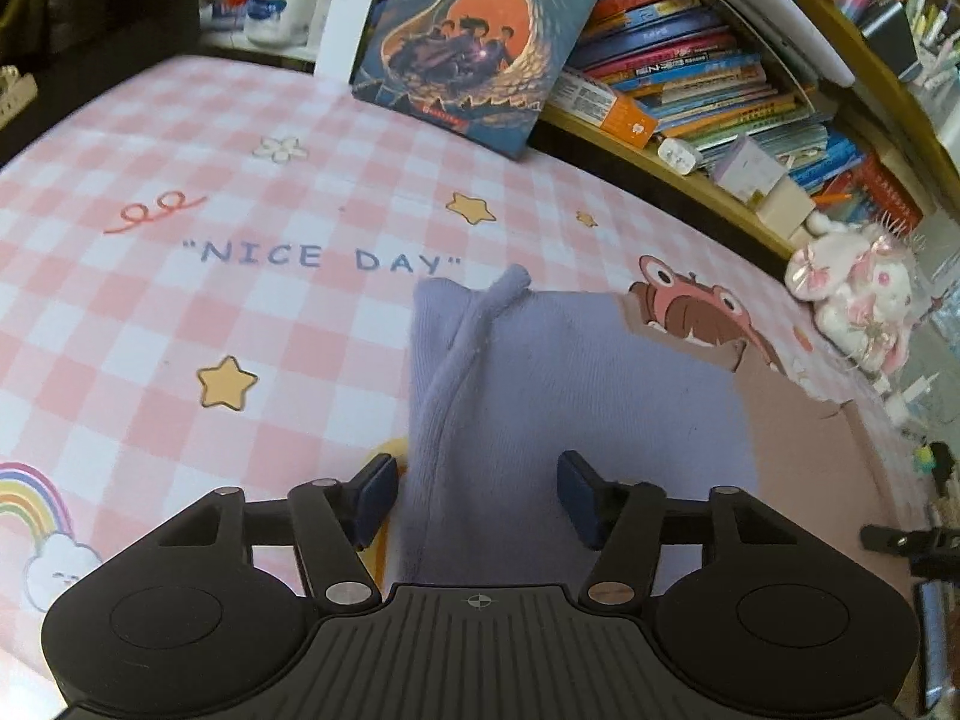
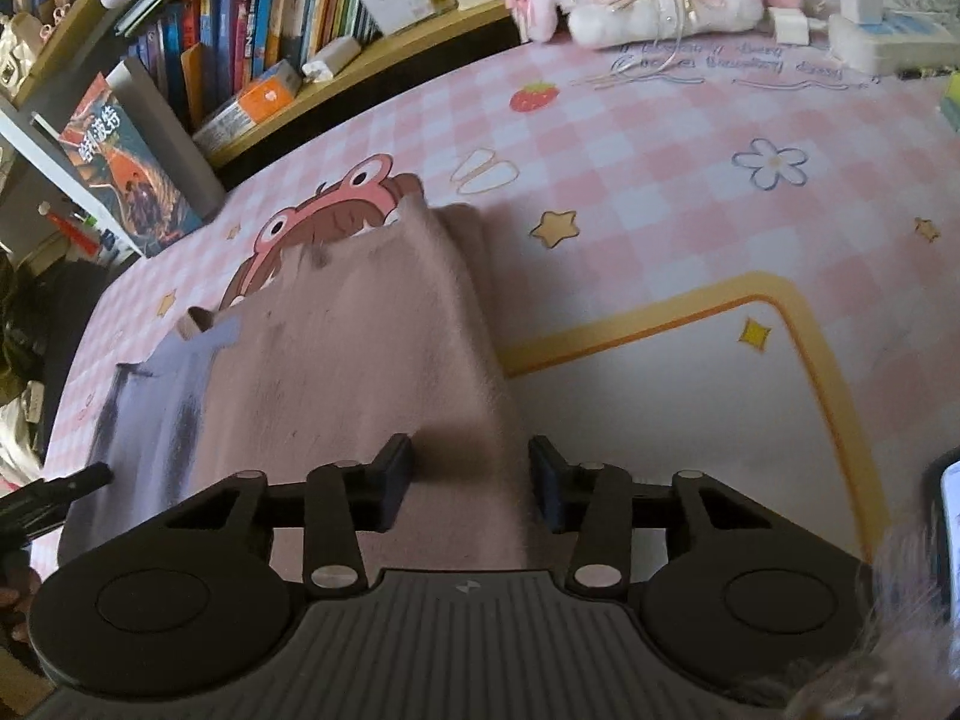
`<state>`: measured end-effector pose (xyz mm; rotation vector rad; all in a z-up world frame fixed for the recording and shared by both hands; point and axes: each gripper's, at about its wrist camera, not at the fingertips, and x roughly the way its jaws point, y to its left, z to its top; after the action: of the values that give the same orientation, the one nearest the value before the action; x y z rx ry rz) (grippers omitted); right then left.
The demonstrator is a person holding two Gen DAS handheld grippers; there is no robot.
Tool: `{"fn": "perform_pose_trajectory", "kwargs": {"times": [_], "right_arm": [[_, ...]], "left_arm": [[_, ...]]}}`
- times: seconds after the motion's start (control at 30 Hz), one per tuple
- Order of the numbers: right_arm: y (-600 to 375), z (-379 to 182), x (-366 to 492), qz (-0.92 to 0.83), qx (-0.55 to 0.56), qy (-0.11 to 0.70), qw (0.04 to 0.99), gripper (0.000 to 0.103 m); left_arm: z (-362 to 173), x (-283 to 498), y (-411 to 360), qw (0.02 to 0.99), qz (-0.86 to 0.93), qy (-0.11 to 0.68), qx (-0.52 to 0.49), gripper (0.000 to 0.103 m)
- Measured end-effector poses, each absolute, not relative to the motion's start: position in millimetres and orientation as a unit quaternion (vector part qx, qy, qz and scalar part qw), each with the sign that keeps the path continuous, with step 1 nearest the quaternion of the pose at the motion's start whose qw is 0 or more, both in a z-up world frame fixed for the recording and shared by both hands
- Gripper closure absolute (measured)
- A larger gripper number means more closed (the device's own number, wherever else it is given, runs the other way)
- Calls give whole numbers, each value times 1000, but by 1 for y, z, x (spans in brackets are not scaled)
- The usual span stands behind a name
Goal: Fold clothes
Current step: 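Open both grippers and release the sweater edges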
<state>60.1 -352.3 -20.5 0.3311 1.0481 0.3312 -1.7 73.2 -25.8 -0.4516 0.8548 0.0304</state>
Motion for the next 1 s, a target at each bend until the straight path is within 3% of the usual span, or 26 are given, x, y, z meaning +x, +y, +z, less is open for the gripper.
{"fn": "perform_pose_trajectory", "kwargs": {"times": [0.1,0.13,0.9,1.0], "right_arm": [[-349,-22,61,160,160,497,838,74],[-348,-22,62,160,159,496,838,76],[-298,-23,103,171,129,478,852,76],[-296,-18,101,167,109,474,858,65]], "left_arm": [[-28,1,77,885,22,411,-218,77],[-29,3,81,884,23,410,-223,78],[-26,41,109,898,60,398,-181,76],[-17,37,101,904,69,390,-162,71]]}}
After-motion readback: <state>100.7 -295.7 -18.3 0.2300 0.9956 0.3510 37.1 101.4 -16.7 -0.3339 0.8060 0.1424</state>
